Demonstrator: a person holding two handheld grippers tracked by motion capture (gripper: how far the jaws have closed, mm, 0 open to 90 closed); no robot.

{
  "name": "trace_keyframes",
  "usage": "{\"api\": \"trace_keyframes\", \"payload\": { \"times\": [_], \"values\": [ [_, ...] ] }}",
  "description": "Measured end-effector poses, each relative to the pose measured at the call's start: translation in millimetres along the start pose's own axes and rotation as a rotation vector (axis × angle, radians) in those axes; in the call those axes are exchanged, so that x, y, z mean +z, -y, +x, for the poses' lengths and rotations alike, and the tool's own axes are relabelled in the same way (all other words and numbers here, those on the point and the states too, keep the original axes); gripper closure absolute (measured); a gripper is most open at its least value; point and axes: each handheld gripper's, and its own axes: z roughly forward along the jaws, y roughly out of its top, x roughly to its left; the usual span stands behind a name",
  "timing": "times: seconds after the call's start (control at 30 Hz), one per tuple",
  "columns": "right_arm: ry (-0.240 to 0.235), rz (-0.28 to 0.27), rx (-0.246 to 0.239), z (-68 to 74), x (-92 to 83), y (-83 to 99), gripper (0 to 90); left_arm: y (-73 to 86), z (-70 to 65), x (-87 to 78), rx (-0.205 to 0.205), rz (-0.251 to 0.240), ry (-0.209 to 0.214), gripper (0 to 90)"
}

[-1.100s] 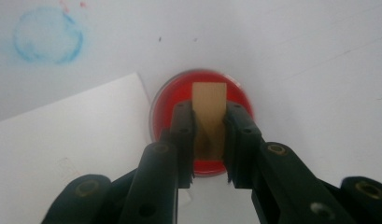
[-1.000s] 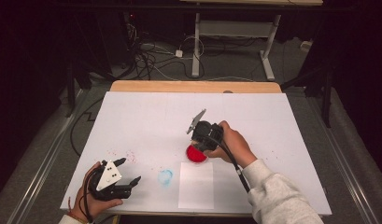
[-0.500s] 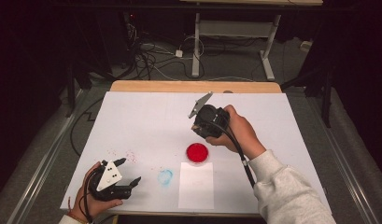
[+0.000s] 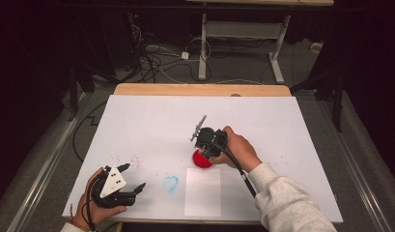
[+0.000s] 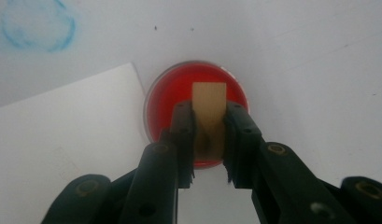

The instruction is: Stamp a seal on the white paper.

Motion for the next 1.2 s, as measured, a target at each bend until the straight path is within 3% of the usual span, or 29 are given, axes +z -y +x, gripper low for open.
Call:
{"api": "trace_keyframes", "payload": {
  "times": [0.43,0.8,1.0,1.2],
  "values": [
    [-0.032,0.073,-0.022,5.2,26.6,1.2,75.9,0.5,-1.0,0.9,-0.008,0.015,0.004,19.5],
    [-0.045,0.086,-0.019,3.4,29.2,0.4,76.0,-0.2,-2.0,1.8,-0.004,0.020,0.005,19.5],
    [-0.017,0.099,-0.037,7.8,29.0,-0.5,76.1,-0.9,-2.3,2.9,-0.002,0.021,0.008,19.5],
    [-0.048,0.085,-0.017,3.1,29.6,1.3,76.1,-1.2,-1.9,2.9,-0.007,0.018,0.007,20.8]
  ]
}}
